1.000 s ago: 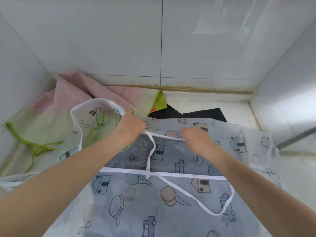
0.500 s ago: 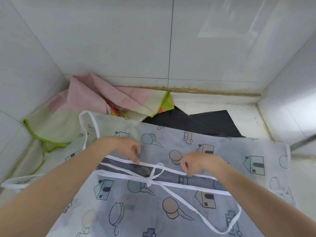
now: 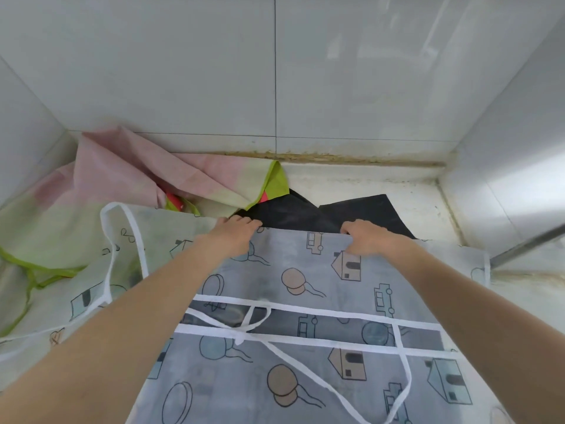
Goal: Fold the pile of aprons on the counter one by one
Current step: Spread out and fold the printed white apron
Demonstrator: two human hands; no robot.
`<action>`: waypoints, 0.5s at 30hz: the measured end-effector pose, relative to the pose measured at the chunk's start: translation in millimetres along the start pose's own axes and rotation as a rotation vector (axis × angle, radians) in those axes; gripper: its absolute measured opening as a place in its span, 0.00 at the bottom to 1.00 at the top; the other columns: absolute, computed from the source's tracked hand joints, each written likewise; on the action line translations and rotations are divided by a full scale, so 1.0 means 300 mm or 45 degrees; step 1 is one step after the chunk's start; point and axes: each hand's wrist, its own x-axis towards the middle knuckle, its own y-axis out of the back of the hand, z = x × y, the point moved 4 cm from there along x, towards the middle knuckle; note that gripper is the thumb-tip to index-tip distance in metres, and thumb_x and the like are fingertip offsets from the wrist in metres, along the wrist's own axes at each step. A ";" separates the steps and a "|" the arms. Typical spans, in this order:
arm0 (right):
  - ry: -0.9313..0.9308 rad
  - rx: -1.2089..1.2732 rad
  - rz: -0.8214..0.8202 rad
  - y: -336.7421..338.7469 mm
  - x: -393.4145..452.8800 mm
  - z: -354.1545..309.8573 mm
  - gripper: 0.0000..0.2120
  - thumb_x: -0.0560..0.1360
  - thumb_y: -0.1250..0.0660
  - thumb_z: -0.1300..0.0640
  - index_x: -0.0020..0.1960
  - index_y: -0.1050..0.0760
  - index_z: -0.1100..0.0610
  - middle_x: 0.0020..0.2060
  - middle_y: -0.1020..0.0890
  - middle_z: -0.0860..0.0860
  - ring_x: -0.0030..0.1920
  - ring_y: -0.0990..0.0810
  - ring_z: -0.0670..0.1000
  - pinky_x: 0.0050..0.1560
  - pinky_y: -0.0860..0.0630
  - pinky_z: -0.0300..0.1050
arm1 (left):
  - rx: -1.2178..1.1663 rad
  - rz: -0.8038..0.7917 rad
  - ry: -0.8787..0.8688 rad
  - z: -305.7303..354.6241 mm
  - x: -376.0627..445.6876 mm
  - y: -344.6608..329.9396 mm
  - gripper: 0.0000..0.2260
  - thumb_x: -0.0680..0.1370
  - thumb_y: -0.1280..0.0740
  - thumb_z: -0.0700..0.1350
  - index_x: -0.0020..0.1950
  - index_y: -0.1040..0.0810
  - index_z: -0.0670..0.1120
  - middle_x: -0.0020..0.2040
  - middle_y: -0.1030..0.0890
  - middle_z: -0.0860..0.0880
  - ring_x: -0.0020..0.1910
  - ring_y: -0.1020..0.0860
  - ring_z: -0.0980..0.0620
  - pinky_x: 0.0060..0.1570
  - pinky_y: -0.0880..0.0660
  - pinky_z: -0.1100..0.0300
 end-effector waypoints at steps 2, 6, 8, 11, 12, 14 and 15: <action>0.063 0.101 -0.069 0.005 -0.017 0.015 0.12 0.74 0.33 0.58 0.56 0.30 0.56 0.49 0.26 0.51 0.45 0.27 0.50 0.41 0.29 0.41 | 0.001 -0.002 -0.010 0.007 0.015 0.013 0.17 0.79 0.42 0.42 0.68 0.35 0.46 0.62 0.30 0.44 0.64 0.32 0.44 0.59 0.36 0.54; 0.063 -0.115 -0.228 0.041 -0.058 0.038 0.09 0.70 0.28 0.54 0.45 0.27 0.54 0.38 0.26 0.48 0.39 0.27 0.49 0.37 0.32 0.41 | -0.159 -0.102 -0.140 -0.023 0.001 0.057 0.14 0.75 0.35 0.40 0.32 0.34 0.46 0.31 0.33 0.49 0.32 0.33 0.50 0.30 0.42 0.61; 0.066 -0.124 -0.213 0.059 -0.066 0.044 0.09 0.70 0.28 0.57 0.37 0.29 0.55 0.35 0.27 0.48 0.38 0.28 0.50 0.37 0.33 0.41 | -0.170 -0.128 -0.155 -0.053 -0.021 0.076 0.19 0.74 0.33 0.41 0.29 0.39 0.46 0.28 0.38 0.51 0.27 0.40 0.53 0.28 0.46 0.61; 0.063 -0.115 -0.139 0.115 -0.091 0.030 0.11 0.71 0.29 0.60 0.36 0.30 0.58 0.30 0.30 0.50 0.30 0.32 0.48 0.30 0.38 0.39 | -0.135 -0.057 -0.122 -0.085 -0.054 0.106 0.19 0.74 0.31 0.43 0.28 0.38 0.47 0.28 0.39 0.51 0.27 0.40 0.54 0.29 0.46 0.60; 0.034 -0.172 -0.141 0.136 -0.103 0.029 0.12 0.71 0.29 0.59 0.35 0.31 0.59 0.29 0.30 0.51 0.29 0.32 0.48 0.30 0.38 0.39 | -0.138 -0.037 -0.090 -0.095 -0.061 0.110 0.19 0.74 0.31 0.44 0.28 0.38 0.47 0.28 0.39 0.51 0.27 0.40 0.54 0.29 0.46 0.59; -0.074 -0.343 -0.142 0.171 -0.128 0.043 0.16 0.72 0.29 0.59 0.32 0.34 0.59 0.28 0.30 0.51 0.28 0.32 0.48 0.30 0.36 0.39 | -0.139 -0.026 -0.045 -0.105 -0.071 0.101 0.20 0.75 0.33 0.45 0.28 0.38 0.47 0.28 0.38 0.51 0.27 0.39 0.53 0.28 0.46 0.60; -0.136 -0.432 -0.117 0.185 -0.142 0.057 0.15 0.72 0.30 0.60 0.32 0.33 0.59 0.28 0.29 0.50 0.28 0.32 0.48 0.30 0.34 0.39 | -0.111 -0.028 -0.035 -0.103 -0.074 0.095 0.20 0.77 0.34 0.46 0.28 0.38 0.47 0.28 0.38 0.51 0.29 0.37 0.53 0.28 0.45 0.60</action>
